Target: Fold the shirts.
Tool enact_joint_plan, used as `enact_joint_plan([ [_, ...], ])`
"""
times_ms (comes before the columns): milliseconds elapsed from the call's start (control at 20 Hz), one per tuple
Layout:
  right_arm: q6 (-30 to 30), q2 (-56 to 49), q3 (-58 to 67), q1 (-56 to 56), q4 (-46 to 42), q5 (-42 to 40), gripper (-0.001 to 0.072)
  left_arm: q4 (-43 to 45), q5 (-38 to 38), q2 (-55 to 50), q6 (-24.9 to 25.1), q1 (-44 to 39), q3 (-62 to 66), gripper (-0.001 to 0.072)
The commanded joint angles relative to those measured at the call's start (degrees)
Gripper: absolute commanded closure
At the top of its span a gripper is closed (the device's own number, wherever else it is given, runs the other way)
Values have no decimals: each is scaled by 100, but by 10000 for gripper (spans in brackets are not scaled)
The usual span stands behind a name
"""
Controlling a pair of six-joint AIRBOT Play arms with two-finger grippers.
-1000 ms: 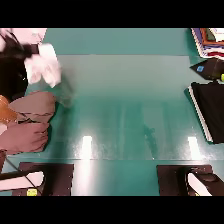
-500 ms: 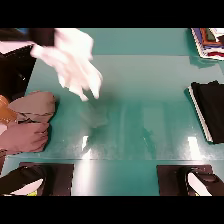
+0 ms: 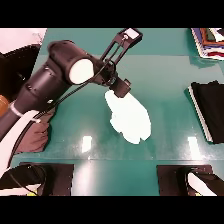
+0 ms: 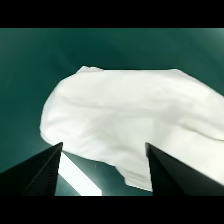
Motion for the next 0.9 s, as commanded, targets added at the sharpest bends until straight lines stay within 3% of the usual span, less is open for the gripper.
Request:
enact_joint_plan([
  [0, 0, -48, 72, -2, 0, 111, 699, 94, 4, -214, -326, 616, -229, 95],
  [350, 2, -48, 59, -2, -2, 114, 699, -2035, 1211, -673, -210, 1897, -2090, 95],
  [650, 9, 20, -192, -2, 0, 256, 699, -3576, 1989, -1563, 612, 1941, -2087, 96],
  [700, 22, 107, -461, -2, 0, 249, 698, -3635, 2170, -1565, 673, 1941, -2087, 127],
  [850, 72, 476, -1624, -2, -2, 190, 698, -3602, 2367, -1558, 675, 1941, -1971, 599],
])
